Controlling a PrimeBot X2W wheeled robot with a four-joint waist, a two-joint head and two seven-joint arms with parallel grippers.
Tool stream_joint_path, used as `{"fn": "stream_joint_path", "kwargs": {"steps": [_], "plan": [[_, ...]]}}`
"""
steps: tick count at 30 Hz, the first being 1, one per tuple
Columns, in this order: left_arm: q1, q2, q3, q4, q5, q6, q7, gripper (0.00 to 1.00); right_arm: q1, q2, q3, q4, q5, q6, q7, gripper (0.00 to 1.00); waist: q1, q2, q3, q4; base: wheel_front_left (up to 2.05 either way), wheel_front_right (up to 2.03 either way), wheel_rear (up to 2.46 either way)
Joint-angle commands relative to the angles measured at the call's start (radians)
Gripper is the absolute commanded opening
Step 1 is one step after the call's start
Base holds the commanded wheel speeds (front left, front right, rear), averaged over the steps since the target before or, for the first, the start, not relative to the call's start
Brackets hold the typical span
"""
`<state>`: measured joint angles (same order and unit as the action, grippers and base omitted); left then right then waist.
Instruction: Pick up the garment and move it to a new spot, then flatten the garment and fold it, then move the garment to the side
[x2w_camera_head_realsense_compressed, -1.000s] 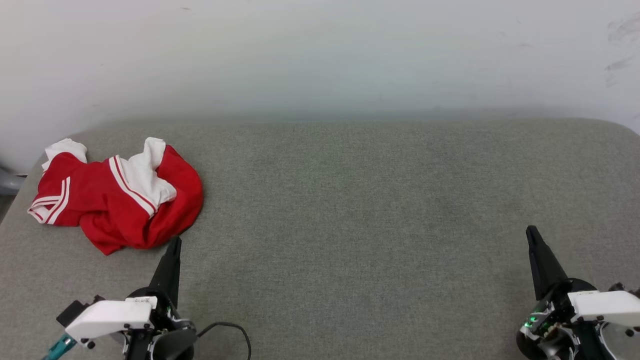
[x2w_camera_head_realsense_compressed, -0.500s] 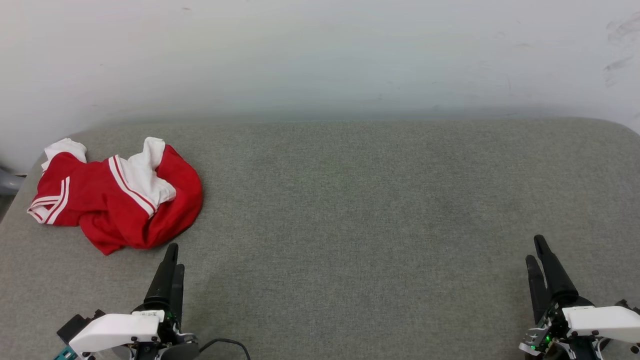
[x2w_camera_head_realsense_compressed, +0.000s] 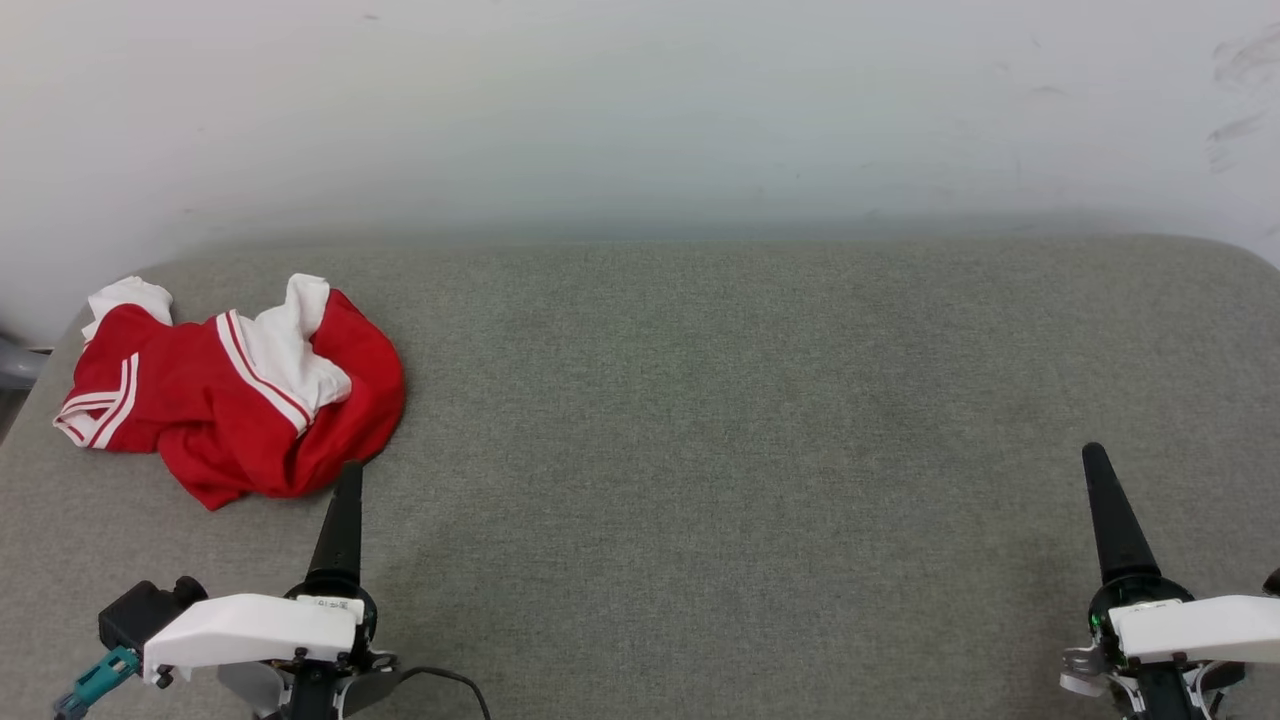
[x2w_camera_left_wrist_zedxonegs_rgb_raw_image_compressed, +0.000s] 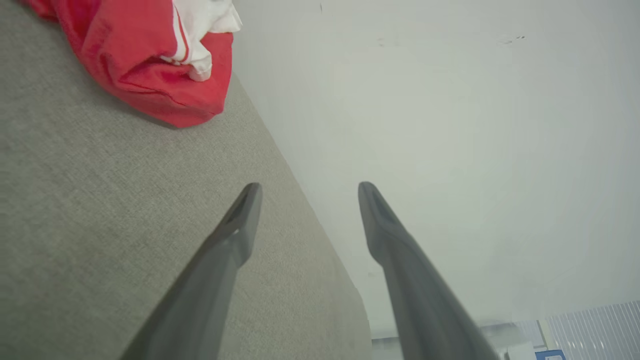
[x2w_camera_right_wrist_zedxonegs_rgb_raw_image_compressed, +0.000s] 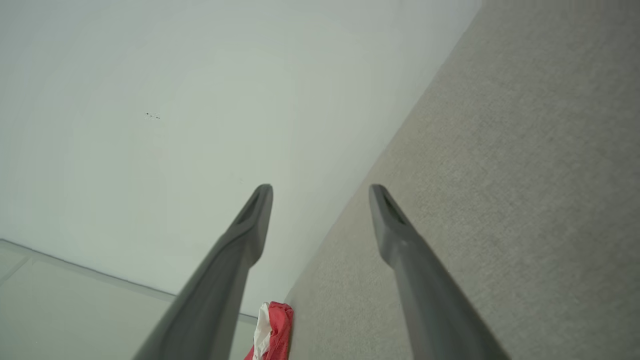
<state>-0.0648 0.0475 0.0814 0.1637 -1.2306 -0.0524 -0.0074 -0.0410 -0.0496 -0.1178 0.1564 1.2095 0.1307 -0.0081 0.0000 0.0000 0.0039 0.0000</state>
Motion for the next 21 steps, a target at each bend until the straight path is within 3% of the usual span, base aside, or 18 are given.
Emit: {"fn": "stream_joint_path", "kwargs": {"steps": [1,13,21], "plan": [[-0.02,0.002,-0.006,-0.025,0.05,0.01,-0.013,1.0,-0.009,-0.001,0.002,-0.033,-0.054,0.0,-0.011,1.0,0.0,0.0,0.0,0.0,0.0,0.0,0.0],[-0.009,0.002,-0.043,-0.052,0.286,0.05,-0.057,1.0,0.012,-0.001,0.04,-0.092,-0.339,0.0,-0.056,1.0,0.0,0.0,0.0,0.003,0.0,0.0,0.0],[0.0,0.002,-0.058,-0.055,0.405,0.062,-0.08,1.0,0.025,-0.001,0.056,-0.102,-0.465,0.0,-0.079,1.0,0.0,0.0,-0.001,0.004,0.0,0.0,0.0]]}}
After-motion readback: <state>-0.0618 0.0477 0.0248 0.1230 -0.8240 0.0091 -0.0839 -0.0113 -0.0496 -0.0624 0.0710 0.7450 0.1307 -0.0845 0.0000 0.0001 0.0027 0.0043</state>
